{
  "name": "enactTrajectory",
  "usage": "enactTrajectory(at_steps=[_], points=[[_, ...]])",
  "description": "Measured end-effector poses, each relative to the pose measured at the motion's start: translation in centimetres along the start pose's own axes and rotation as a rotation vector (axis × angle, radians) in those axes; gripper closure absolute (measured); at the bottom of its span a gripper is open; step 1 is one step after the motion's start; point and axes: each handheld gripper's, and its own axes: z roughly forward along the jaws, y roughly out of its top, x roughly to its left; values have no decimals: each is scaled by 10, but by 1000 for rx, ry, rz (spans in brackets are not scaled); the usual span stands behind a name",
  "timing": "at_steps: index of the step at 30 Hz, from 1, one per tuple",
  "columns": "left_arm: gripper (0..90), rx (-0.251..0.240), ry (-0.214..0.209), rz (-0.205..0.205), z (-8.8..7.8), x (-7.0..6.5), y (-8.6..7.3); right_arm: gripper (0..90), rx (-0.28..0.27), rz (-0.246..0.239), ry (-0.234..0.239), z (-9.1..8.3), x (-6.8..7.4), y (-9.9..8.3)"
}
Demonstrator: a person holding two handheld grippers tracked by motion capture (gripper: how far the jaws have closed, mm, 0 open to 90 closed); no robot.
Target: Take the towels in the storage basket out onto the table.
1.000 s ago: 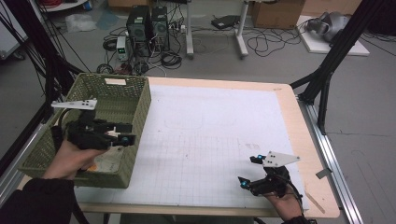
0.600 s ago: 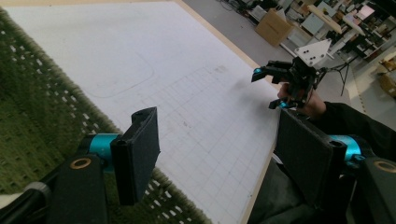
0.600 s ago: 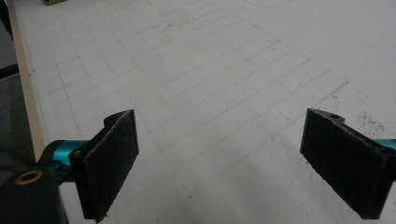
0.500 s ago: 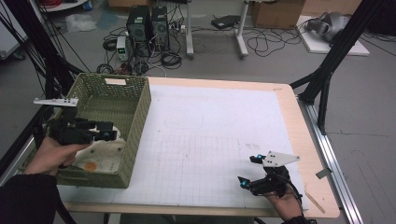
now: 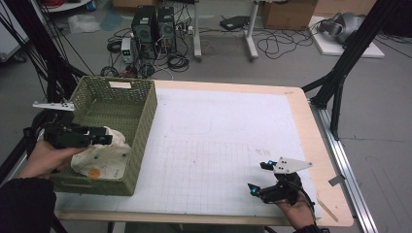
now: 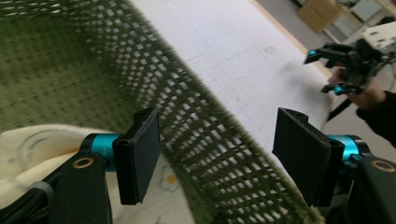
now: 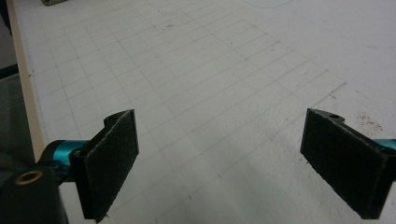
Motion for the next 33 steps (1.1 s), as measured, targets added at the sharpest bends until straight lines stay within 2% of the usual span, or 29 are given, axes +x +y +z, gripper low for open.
enactTrajectory(at_steps=[3, 11, 21, 26, 30, 33], points=[[347, 4, 38, -10, -2, 5, -1, 105, 1, -2, 0, 0, 0, 0], [370, 74, 131, -14, 2, 15, -2, 105, 1, -1, 0, 0, 0, 0], [415, 155, 215, -47, 6, 27, -9, 105, 0, 3, 1, -1, 0, 0], [442, 218, 202, -36, 13, 28, -11, 105, 1, -1, 5, 1, 1, 0], [457, 268, 207, -31, 18, 30, -13, 105, -1, -6, 3, 0, 1, 0], [502, 296, 217, -21, 23, 31, -15, 105, -3, -4, 2, 0, 0, 0]])
